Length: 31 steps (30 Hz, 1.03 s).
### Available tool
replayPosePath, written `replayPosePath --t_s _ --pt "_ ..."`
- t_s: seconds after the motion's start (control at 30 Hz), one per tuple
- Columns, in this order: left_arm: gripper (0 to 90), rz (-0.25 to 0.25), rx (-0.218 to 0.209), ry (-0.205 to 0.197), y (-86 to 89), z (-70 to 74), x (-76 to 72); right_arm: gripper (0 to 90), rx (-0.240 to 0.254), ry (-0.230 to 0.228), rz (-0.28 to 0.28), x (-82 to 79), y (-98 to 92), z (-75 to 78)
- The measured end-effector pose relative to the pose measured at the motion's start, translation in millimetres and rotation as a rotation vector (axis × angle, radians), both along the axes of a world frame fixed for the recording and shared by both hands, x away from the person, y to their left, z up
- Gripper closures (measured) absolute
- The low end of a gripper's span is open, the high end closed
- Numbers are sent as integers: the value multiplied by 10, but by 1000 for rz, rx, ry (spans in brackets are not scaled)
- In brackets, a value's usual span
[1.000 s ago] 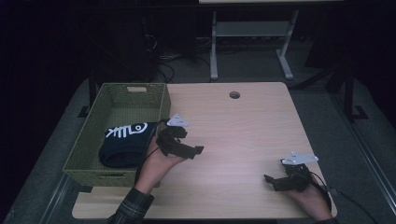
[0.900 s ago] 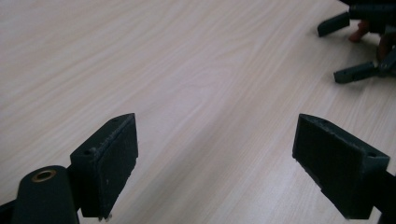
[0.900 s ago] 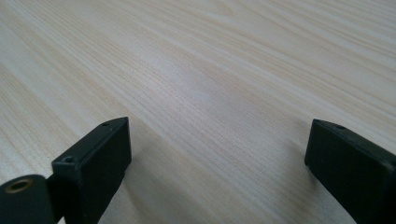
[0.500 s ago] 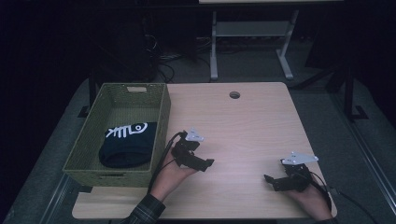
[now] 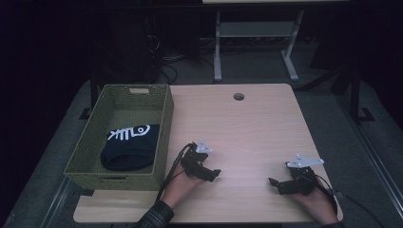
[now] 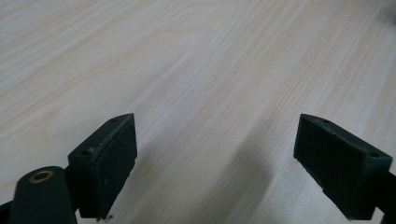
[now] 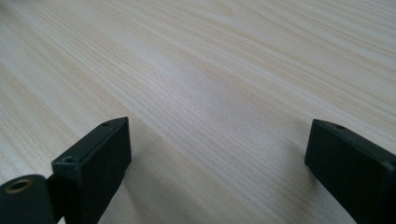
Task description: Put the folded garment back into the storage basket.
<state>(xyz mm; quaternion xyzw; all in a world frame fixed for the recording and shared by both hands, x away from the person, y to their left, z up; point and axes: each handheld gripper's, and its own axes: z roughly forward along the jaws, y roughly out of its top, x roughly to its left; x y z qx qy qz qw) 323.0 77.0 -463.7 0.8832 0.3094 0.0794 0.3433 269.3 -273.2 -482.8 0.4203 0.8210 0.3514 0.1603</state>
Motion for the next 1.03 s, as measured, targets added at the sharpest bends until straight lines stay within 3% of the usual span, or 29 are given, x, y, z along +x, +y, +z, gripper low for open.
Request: replayPosePath --t_s 0.27,0.43,1.03 --pt "130 0 26 -59 -18 -82 -22 67 -2 -4 2 3 -2 -1" --pt "129 -1 -19 -111 21 -147 -57 67 -2 -4 3 3 -3 -1" --pt "130 1 -23 -111 23 -150 -58 67 -2 -3 3 2 -2 -1"
